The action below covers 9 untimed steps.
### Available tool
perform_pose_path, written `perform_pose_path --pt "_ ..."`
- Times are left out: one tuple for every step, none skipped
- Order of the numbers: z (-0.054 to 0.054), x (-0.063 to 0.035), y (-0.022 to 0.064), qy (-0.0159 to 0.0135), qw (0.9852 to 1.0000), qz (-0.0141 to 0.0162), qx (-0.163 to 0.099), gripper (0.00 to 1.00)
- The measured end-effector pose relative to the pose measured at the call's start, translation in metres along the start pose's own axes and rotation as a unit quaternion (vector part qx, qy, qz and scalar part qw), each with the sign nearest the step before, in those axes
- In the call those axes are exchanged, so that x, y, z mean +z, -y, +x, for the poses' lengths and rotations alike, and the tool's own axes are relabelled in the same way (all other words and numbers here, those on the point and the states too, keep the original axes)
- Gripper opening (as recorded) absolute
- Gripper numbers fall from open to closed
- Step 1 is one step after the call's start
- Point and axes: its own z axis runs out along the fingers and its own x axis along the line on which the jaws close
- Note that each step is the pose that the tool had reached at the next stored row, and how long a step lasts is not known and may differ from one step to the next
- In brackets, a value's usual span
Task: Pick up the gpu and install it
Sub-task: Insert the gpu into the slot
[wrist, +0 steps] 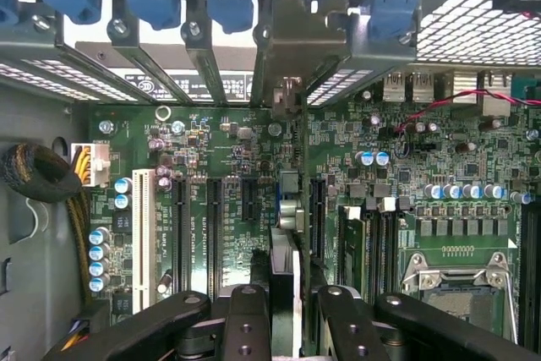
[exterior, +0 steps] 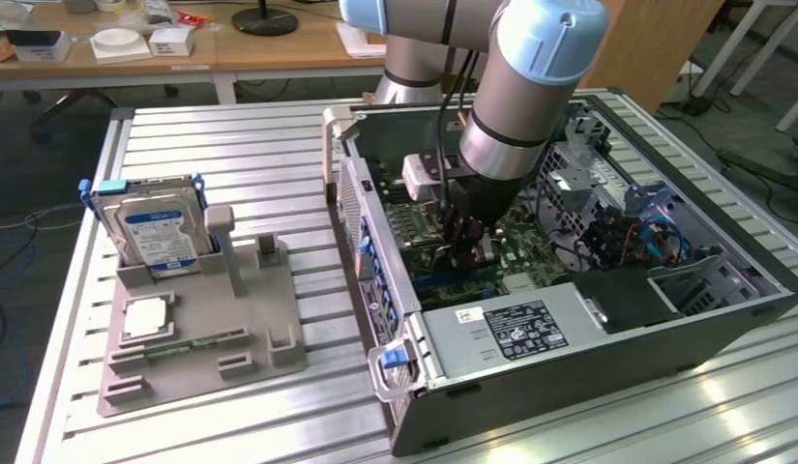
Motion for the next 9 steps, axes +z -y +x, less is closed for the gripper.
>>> perform_pose_path --pt "0.0004 0.0025 0.0 0.0001 1.0 -0.0002 0.0 0.27" --pt "0.0004 0.0026 0.0001 0.0002 1.0 -0.0001 0.0 0.27" --pt "0.0003 0.0029 0.0001 0.0005 1.0 -0.0001 0.0 0.27" --pt "0.0002 0.003 0.0002 0.0007 1.0 0.0 0.0 0.27" --pt "0.0002 0.0031 0.0002 0.0007 1.0 0.0001 0.0 0.27" --pt "0.0002 0.003 0.0002 0.0007 1.0 0.0001 0.0 0.27" --pt "0.0002 0.0029 0.0002 0.0008 1.0 0.0001 0.0 0.27" --pt "0.0001 0.0021 0.0001 0.0012 1.0 0.0004 0.0 0.27" --pt "-0.0002 0.001 0.0002 0.0021 1.0 0.0008 0.0 0.27"
